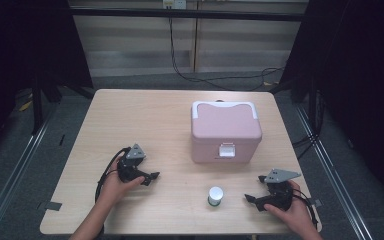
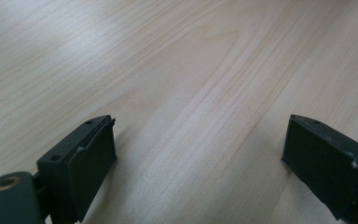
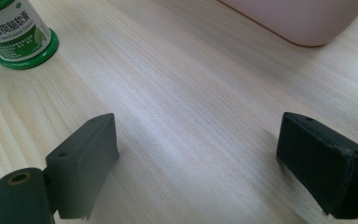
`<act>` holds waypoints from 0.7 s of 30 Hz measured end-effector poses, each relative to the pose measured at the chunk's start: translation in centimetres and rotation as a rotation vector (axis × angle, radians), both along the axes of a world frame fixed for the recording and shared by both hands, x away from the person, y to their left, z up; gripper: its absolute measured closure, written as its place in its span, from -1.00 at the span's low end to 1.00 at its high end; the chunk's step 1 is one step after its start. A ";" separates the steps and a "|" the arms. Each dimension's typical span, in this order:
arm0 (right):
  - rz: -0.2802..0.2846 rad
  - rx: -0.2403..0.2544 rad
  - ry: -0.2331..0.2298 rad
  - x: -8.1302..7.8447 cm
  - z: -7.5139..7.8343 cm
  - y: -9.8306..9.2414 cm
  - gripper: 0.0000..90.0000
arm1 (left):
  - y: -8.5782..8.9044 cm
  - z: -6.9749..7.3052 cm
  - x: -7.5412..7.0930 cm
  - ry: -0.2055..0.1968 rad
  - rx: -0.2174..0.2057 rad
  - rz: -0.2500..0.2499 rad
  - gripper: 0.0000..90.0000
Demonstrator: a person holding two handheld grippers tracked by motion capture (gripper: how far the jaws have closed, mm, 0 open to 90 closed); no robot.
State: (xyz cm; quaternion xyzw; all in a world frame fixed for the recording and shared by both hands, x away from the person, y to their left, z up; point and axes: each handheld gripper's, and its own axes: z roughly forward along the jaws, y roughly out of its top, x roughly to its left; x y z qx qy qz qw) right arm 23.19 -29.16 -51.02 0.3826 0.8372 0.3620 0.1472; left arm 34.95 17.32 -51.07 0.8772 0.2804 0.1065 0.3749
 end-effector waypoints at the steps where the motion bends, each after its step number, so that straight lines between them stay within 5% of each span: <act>1: 0.000 0.001 0.000 0.0 0.0 0.0 -0.75 | 0.0 0.0 0.0 -0.001 0.003 -0.002 -0.81; 9: -0.018 0.004 0.011 -0.1 0.2 -0.5 -0.58 | 0.0 0.0 0.0 -0.003 -0.001 0.007 -0.80; 10: -0.051 0.017 0.056 0.1 1.1 -0.8 -0.43 | 0.0 0.0 -0.1 -0.003 0.002 0.010 -0.80; 12: -0.097 0.060 0.060 0.4 1.9 -1.1 -0.37 | 0.0 0.0 -0.1 -0.004 0.000 0.010 -0.80; 15: -0.102 0.039 0.056 1.1 2.8 -1.3 -0.29 | 0.0 0.0 -0.1 -0.003 -0.001 0.010 -0.80; 21: -0.133 0.005 0.118 3.8 6.2 -2.1 -0.18 | 0.0 0.0 -0.1 -0.001 -0.001 0.015 -0.80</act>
